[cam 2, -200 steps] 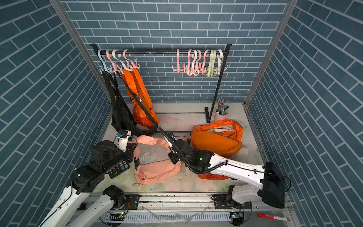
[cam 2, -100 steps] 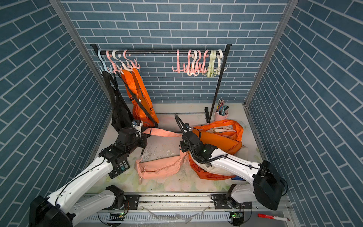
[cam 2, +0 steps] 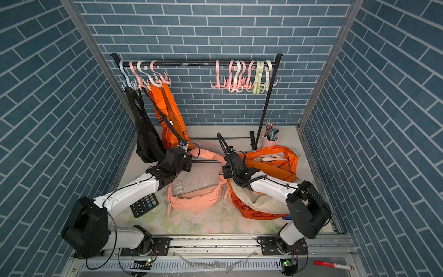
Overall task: Take the bag off the hook
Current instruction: Place the bag at the center of the board.
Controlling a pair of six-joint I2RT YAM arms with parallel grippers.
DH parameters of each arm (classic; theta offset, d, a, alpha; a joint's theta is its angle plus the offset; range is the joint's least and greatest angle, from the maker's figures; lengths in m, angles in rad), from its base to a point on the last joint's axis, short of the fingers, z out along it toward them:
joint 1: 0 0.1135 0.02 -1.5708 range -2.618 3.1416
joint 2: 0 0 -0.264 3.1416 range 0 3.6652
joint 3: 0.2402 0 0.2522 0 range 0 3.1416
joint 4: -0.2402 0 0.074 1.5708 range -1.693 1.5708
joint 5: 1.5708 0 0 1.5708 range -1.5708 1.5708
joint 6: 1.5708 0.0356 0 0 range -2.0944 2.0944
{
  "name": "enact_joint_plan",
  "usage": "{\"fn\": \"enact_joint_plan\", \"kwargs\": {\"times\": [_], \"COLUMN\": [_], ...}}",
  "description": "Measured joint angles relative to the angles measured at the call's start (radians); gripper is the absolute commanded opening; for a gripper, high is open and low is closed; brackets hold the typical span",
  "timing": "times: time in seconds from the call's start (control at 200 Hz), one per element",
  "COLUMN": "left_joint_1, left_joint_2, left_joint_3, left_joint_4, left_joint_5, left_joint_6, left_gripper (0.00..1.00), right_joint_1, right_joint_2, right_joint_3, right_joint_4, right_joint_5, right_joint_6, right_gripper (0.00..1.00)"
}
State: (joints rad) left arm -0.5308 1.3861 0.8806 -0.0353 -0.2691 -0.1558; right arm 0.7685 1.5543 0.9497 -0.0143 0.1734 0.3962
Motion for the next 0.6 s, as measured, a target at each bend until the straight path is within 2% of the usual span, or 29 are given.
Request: {"fn": "enact_joint_plan", "kwargs": {"times": [0.245, 0.6], "left_joint_1": [-0.011, -0.014], "left_joint_2": [0.127, 0.306], "left_joint_3": [0.039, 0.151], "left_joint_4": [0.074, 0.117], "left_joint_5": [0.001, 0.006], "left_joint_6": [0.016, 0.033], "left_gripper": [0.00, 0.00], "right_joint_1": [-0.055, -0.088], "right_joint_2": [0.066, 0.112], "right_joint_3": [0.098, 0.106], "right_joint_4": [-0.024, -0.053], "right_joint_5": [-0.003, -0.010], "right_joint_6": [0.000, 0.001], "right_gripper": [0.00, 0.00]}}
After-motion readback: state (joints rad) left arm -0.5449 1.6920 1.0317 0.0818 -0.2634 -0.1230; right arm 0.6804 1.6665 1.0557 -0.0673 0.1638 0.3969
